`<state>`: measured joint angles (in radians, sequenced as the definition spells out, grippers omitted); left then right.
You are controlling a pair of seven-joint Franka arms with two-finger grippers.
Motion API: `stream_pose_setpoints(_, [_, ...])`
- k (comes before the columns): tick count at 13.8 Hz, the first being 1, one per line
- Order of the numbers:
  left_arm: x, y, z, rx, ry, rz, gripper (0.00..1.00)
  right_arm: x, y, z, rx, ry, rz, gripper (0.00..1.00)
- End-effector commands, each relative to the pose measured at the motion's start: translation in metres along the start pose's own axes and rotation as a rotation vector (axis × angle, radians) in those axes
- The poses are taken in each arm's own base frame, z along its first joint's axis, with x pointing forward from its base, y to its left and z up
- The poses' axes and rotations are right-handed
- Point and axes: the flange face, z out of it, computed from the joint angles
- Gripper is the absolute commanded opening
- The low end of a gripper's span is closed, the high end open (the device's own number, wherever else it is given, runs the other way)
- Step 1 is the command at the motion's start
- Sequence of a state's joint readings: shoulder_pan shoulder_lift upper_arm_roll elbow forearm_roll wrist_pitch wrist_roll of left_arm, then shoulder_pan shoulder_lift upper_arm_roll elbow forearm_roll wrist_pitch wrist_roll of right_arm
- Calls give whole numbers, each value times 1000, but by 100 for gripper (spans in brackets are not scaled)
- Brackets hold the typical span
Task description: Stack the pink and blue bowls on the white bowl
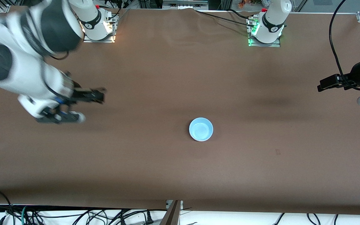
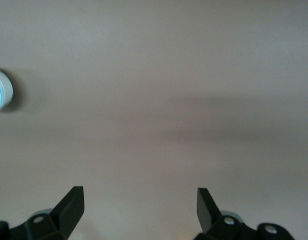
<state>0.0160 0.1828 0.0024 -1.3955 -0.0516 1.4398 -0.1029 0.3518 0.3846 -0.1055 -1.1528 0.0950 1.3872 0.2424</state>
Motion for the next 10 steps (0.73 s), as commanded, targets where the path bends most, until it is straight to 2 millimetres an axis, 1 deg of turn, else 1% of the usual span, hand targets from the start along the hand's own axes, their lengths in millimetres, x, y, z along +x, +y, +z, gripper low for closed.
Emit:
stream_pose_setpoints(1, [4,1,-5,23,7,22,100,-66,41,4,15,-10,-46,100])
stream_pose_setpoints(3, [4,0,-5,24,7,22,100,-94,63,7,0,29,-101,100])
stream_pose_setpoints(4, [4,0,-5,25,7,22,100,-97,70,6,-27,39,-135,100])
stream_pose_setpoints(5, [4,0,-5,25,7,22,100,-95,73,4,-50,41,-170,100])
stream_pose_setpoints(7, [4,0,-5,25,7,22,100,-89,85,2,-46,49,-151,100])
stream_pose_setpoints(8, [4,0,-5,25,7,22,100,-88,84,-5,-48,58,-155,100])
stream_pose_setpoints(10, [4,1,-5,26,7,25,100,-85,84,-8,-51,64,-161,100])
